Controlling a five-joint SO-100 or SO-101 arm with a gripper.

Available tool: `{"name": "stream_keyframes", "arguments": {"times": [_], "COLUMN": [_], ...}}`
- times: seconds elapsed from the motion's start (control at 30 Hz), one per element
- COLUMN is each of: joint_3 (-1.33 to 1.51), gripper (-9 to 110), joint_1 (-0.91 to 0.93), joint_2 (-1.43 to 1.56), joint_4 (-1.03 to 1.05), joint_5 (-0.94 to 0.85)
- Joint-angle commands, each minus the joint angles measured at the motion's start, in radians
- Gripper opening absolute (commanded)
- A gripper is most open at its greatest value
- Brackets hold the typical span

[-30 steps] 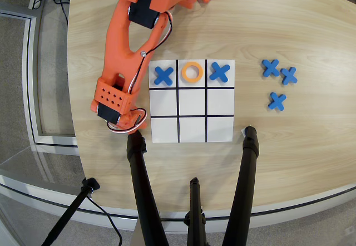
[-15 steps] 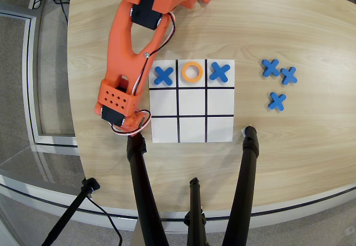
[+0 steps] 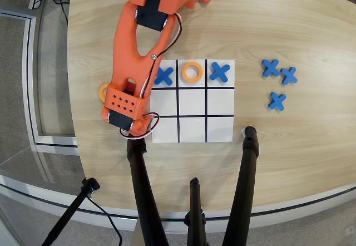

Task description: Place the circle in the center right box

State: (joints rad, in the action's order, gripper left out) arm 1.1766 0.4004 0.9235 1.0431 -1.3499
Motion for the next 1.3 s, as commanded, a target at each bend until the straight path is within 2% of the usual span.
{"name": "stream_keyframes", "arguments": {"times": [0.0,0.4,0.7,0.83,0.97,1.27], "joint_3": [0.014,0.002,-0.313,-0.275,-0.049,0.503], "gripper": [0,0,0,0,0,0], "joint_1": [-0.014,-0.077,-0.215,-0.273,-0.290,-0.216], "joint_2": [0.006,0.109,0.278,0.357,0.433,0.586], "joint_4": [0.020,0.121,0.485,0.522,0.453,0.023], "joint_5": [0.005,0.094,0.149,0.149,0.140,0.100]}}
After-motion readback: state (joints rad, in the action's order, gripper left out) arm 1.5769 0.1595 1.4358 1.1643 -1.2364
